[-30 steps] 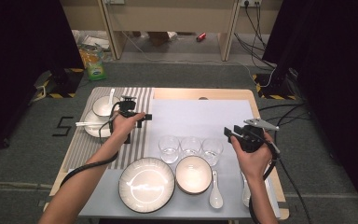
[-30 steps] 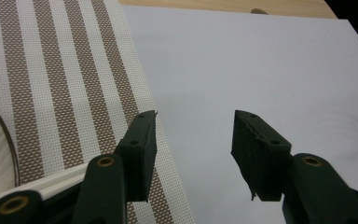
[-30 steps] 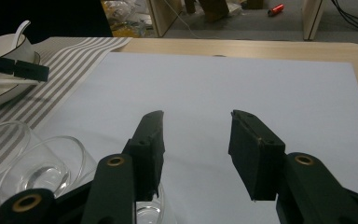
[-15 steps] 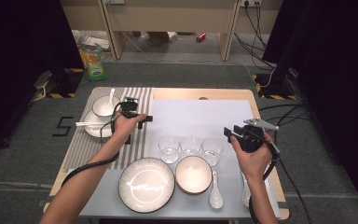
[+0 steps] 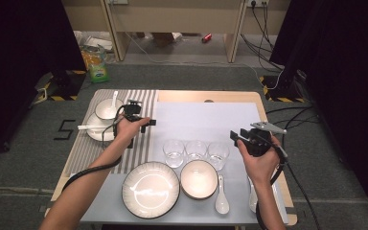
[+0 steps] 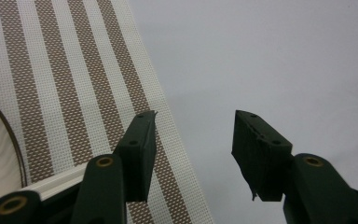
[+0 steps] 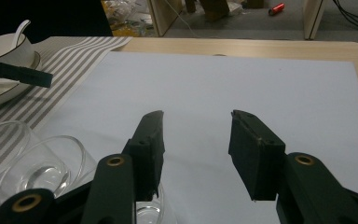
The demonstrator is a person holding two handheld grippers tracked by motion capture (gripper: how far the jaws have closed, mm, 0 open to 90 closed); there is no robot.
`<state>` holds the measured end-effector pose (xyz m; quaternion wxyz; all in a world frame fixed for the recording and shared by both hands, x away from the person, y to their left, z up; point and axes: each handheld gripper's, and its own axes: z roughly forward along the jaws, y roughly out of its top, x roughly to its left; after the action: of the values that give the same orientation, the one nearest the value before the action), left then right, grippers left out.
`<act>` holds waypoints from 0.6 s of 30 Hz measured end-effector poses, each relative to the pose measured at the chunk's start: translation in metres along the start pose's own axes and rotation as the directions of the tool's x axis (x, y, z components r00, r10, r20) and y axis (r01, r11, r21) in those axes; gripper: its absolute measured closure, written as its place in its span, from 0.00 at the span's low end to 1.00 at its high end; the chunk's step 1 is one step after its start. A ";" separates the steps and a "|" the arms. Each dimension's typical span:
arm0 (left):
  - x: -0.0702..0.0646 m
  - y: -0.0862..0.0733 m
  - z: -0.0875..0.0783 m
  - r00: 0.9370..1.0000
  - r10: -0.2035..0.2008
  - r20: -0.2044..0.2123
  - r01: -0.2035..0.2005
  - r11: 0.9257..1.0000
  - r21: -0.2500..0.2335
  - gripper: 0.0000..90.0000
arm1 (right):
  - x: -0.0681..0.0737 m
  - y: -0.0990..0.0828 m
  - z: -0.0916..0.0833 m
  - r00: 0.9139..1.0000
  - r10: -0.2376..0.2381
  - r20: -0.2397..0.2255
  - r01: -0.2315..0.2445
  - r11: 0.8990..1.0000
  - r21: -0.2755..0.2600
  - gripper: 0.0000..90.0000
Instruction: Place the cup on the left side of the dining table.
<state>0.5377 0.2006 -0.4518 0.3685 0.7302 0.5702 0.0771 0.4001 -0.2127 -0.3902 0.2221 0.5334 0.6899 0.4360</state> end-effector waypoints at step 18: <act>0.006 -0.005 -0.016 1.000 0.000 0.000 0.000 1.000 -0.029 0.54 | 0.001 0.000 0.001 1.000 -0.002 -0.001 0.002 1.000 0.001 0.61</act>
<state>0.5275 0.2134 -0.4454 0.3791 0.7249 0.5688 0.0853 0.4003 -0.2111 -0.3903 0.2220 0.5326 0.6909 0.4355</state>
